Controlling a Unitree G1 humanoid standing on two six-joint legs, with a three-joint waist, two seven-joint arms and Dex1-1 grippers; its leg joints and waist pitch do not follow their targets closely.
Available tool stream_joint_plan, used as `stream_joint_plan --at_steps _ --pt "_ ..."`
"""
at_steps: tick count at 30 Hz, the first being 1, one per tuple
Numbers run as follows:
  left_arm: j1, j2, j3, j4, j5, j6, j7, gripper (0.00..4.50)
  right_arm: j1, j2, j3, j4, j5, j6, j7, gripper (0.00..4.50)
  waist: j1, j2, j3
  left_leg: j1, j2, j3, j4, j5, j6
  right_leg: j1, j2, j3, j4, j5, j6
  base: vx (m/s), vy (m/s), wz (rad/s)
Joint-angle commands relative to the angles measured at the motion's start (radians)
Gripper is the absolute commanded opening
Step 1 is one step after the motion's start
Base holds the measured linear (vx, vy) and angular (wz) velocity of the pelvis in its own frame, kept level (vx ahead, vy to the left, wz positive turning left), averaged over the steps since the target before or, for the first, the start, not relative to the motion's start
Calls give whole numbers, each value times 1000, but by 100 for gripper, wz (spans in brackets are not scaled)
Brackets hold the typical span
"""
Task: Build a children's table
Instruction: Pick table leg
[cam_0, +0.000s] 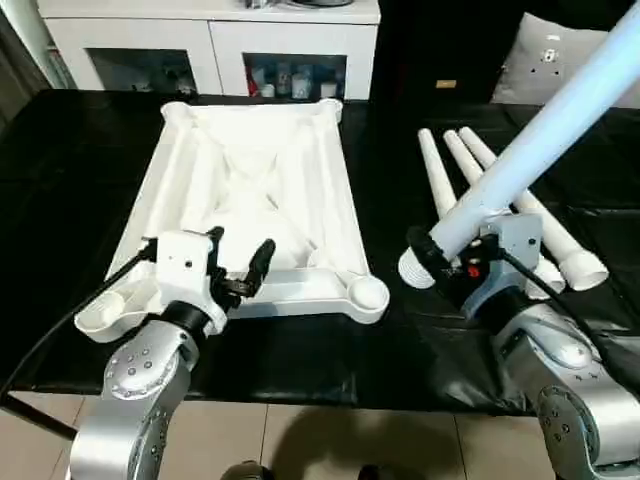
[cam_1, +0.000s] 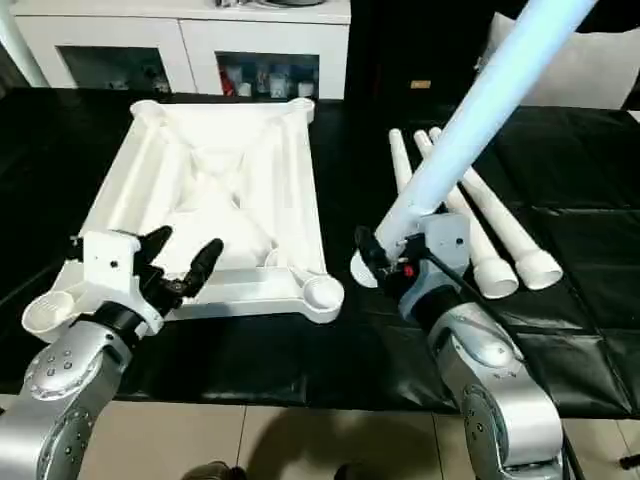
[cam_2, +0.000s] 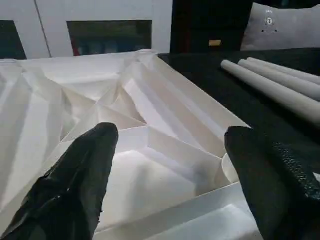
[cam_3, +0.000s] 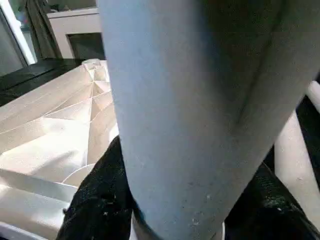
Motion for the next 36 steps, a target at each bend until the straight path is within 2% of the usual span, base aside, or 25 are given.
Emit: stream_joint_plan --at_steps 1,5,11,17,18,20,21,22,23,24,25,26,27,28,29,30,32,33,34,35,36 --pt "-4 2 -7 -9 -1 -5 -7 386 8 -6 -1 -13 2 -14 7 190 2 -6 -50 5 49 -7 -77 -229 24 46 -77 53 -89 -377 -83 0 0 0" --pt "-1 2 -8 -12 -1 -3 -12 386 8 -10 4 -10 -1 -19 10 190 2 -6 -54 4 50 -5 -77 -215 22 47 -76 53 -86 -354 -79 0 0 0" --pt "3 0 -10 -12 -1 -5 -11 386 12 -18 8 -8 -4 -25 16 190 3 -7 -60 3 50 -1 -71 -165 34 51 -75 53 -77 -264 -105 0 0 0" --pt "6 -6 -9 -10 -1 -9 -12 386 15 -25 21 -4 -10 -32 22 190 5 -6 -60 6 51 0 -71 -185 34 53 -76 52 -79 -304 -105 0 0 0" --pt "6 -6 -9 -10 -1 -9 -13 386 15 -26 22 -3 -10 -33 22 190 4 -6 -59 10 51 1 -73 -214 30 54 -76 51 -80 -336 -101 0 0 0" --pt "6 -6 -9 -9 -1 -10 -14 386 16 -28 24 -3 -10 -36 22 190 2 -5 -54 25 51 0 -78 -313 16 55 -76 49 -89 -461 -76 0 0 0" --pt "6 -6 -10 -9 0 -11 -15 386 16 -28 25 -3 -10 -37 23 190 -2 -4 -48 39 48 -1 -82 -393 10 52 -71 44 -99 -552 -57 0 0 0" --pt "6 -6 -10 -9 0 -11 -15 386 16 -28 25 -3 -10 -37 23 190 -3 -4 -45 48 46 -1 -82 -432 9 49 -68 40 -106 -601 -47 0 0 0" --pt "5 -5 -11 -8 0 -10 -17 386 16 -30 26 -3 -12 -39 23 190 -10 -6 -34 72 37 -1 -77 -520 10 45 -62 26 -127 -727 -19 0 0 0" --pt "5 -5 -12 -8 1 -10 -17 386 16 -30 26 -3 -12 -39 24 190 -12 -6 -33 74 35 -2 -77 -528 11 47 -62 24 -131 -747 -12 0 0 0" --pt "5 -4 -12 -9 2 -10 -18 386 16 -30 26 -3 -13 -40 26 190 -15 -5 -30 80 33 -3 -76 -539 11 49 -64 20 -139 -775 3 0 0 0" --pt "5 -4 -12 -9 2 -10 -18 386 15 -29 26 -3 -13 -40 27 190 -19 -4 -32 89 34 -5 -75 -549 9 51 -64 16 -143 -776 7 0 0 0" --pt "4 -3 -11 -9 2 -9 -18 386 13 -29 27 -1 -13 -40 28 190 -22 -2 -36 89 36 -8 -80 -545 10 60 -63 16 -139 -742 1 0 0 0" --pt "4 -3 -11 -9 2 -9 -18 386 13 -29 27 -1 -14 -40 29 190 -22 -2 -36 89 36 -8 -80 -545 10 60 -63 16 -139 -742 1 0 0 0" --pt "1 -1 -9 -9 3 -8 -18 386 7 -28 27 4 -12 -39 31 190 -23 -13 -41 80 41 -7 -87 -503 21 71 -66 26 -128 -674 -29 0 0 0" --pt "1 2 -5 -13 3 -5 -18 386 -1 -29 29 11 -9 -39 35 190 -25 -17 -44 74 43 -5 -89 -469 30 78 -67 33 -120 -628 -56 0 0 0" --pt "2 4 -1 -18 2 -1 -17 386 -8 -29 32 18 -7 -40 40 190 -24 -12 -49 66 44 -2 -90 -423 40 89 -69 37 -111 -574 -82 0 0 0" --pt "3 6 1 -23 2 2 -17 386 -15 -31 32 25 -7 -42 42 190 -25 -19 -50 58 45 1 -90 -373 53 94 -69 42 -106 -510 -108 0 0 0" --pt "5 9 2 -27 2 4 -17 386 -22 -34 31 32 -6 -44 47 190 -23 -18 -53 49 45 1 -89 -326 59 98 -72 46 -99 -459 -120 0 0 0" --pt "8 11 4 -31 2 5 -17 386 -29 -38 30 39 -6 -47 52 190 -20 -17 -58 41 50 1 -84 -244 67 97 -77 50 -86 -361 -140 0 0 0" --pt "13 17 5 -39 0 8 -23 386 -38 -46 26 50 -6 -50 61 190 -13 -17 -66 34 55 1 -71 -101 73 94 -83 57 -62 -151 -170 0 0 0"
